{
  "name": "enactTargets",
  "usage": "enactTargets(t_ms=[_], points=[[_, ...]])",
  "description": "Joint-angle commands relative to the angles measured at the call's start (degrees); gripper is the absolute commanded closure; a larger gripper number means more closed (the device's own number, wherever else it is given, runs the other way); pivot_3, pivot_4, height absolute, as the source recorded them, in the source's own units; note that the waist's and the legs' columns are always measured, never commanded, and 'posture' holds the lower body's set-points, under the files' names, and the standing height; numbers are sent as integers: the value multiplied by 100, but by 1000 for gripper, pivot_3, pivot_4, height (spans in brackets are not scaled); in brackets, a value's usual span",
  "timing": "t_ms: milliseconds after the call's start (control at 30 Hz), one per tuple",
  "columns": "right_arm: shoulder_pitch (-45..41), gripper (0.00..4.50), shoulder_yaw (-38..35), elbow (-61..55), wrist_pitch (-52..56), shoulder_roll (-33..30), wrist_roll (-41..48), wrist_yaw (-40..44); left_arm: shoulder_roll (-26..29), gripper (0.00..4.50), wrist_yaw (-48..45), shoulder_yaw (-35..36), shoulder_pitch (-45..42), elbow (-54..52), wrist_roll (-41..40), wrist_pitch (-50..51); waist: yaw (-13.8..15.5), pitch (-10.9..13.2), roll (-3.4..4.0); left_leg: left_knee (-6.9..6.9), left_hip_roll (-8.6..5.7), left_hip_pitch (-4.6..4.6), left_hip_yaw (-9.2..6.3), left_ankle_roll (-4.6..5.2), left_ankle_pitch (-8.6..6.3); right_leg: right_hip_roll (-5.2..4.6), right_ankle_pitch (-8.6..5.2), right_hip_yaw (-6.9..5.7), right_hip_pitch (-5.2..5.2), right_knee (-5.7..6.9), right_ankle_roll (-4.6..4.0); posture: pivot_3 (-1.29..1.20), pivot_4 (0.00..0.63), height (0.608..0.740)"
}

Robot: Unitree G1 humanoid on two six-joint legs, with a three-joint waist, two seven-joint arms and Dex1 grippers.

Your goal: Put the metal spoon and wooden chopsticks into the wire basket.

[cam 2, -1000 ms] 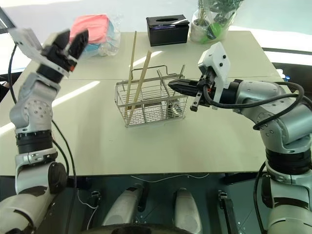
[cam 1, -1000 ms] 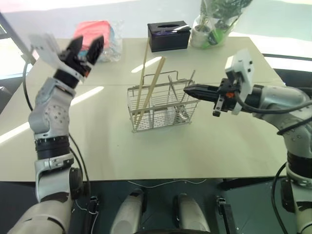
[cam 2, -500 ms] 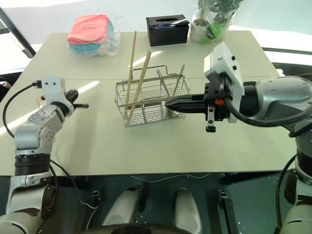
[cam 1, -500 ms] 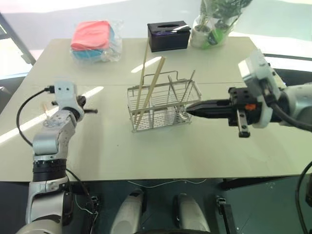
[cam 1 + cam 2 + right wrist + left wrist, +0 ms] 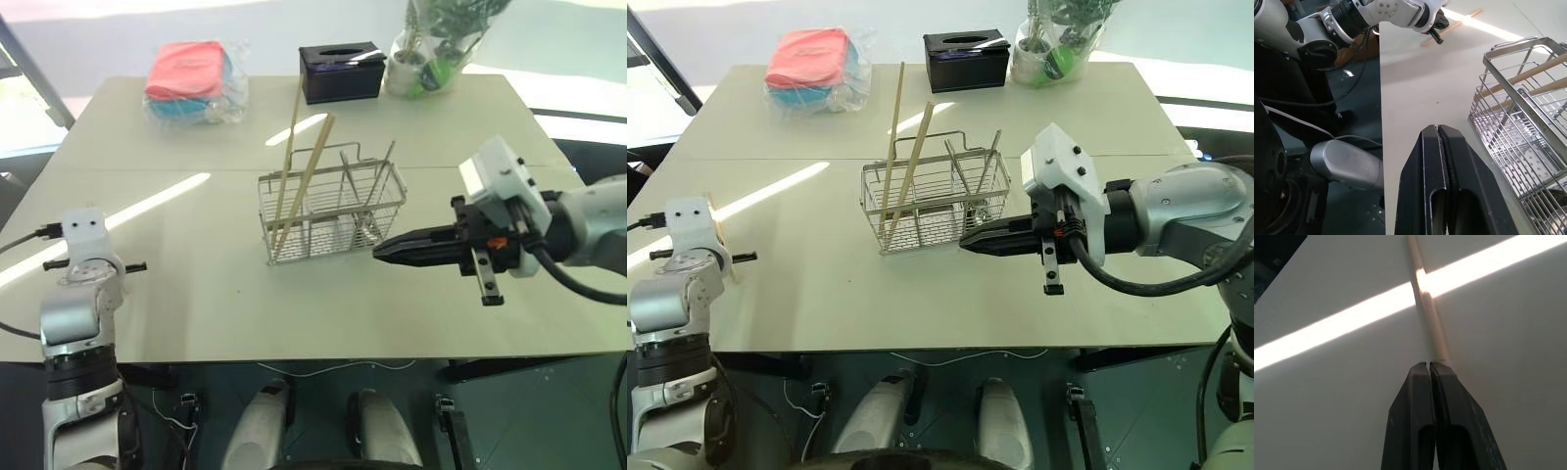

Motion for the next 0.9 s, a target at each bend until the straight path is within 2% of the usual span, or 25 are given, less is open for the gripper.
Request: enactTargets(t_ms=[33,100,567,733,900], points=[[-21,4500,-12,47,-173,-87,-116,141,8,2587,-13,114,5,-330,114,-21,-4,0,0,0,0,0,0,0,0,0,0,0,1,-1,0,0,150,740],[-26,4500,16,73,-203,-70,-158,168,-10,1592,-15,127,34,-343,148,-58,-14,0,0,-1,0,0,1,0,0,0,0,0,0,0,0,0,150,740],[-75,4500,31,141,-197,22,-199,118,-277,1592,-109,355,-130,22,59,-221,-12,0,0,-1,1,1,2,0,0,1,0,1,0,0,0,0,150,740],[-96,4500,60,154,-192,45,-212,74,-622,1592,-303,580,-254,167,-233,-849,-12,-1,0,0,0,2,2,0,0,0,0,0,2,0,0,0,150,740],[-100,4500,58,164,-186,42,-208,35,-653,1592,-334,574,-319,-38,-263,-1299,-14,-1,-1,0,1,1,3,0,0,2,3,1,0,1,4,0,150,740]])
